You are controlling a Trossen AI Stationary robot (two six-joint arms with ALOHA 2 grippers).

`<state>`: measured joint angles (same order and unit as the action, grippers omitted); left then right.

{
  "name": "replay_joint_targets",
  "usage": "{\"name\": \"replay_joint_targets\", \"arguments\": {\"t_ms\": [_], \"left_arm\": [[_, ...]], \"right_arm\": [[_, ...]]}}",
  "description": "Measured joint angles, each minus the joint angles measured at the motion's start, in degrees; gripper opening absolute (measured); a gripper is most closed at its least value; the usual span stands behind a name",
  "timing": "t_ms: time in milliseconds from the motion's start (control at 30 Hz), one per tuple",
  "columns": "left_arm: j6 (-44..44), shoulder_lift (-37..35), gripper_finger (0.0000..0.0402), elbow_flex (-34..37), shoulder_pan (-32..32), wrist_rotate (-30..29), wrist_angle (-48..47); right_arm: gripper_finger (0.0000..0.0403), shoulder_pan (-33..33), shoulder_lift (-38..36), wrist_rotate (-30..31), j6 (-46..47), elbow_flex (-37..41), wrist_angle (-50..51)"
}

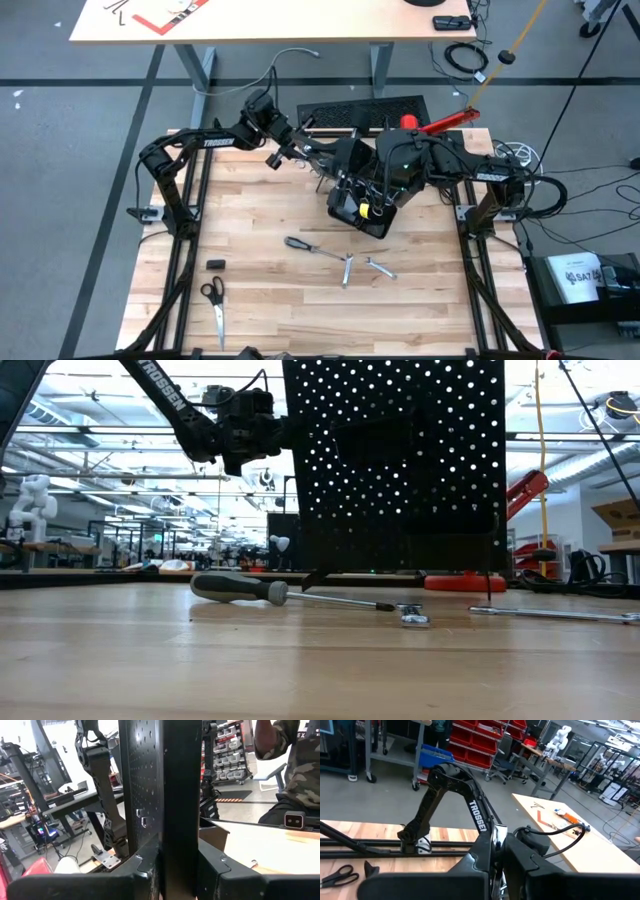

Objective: Hang tools onto peg board
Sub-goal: Unhang the pliers from the pegboard

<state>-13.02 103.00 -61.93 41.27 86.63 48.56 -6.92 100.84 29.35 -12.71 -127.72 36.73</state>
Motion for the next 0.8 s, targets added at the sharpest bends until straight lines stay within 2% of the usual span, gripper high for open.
{"name": "replay_joint_targets", "arguments": {"t_ms": [800], "left_arm": [[-0.42,-0.28,0.0081,-0.17,-0.06,0.90,-3.85]], "right_arm": [[0.0013,-0.76,-0.26,0.72,-3.03,-0.22,6.57]]}}
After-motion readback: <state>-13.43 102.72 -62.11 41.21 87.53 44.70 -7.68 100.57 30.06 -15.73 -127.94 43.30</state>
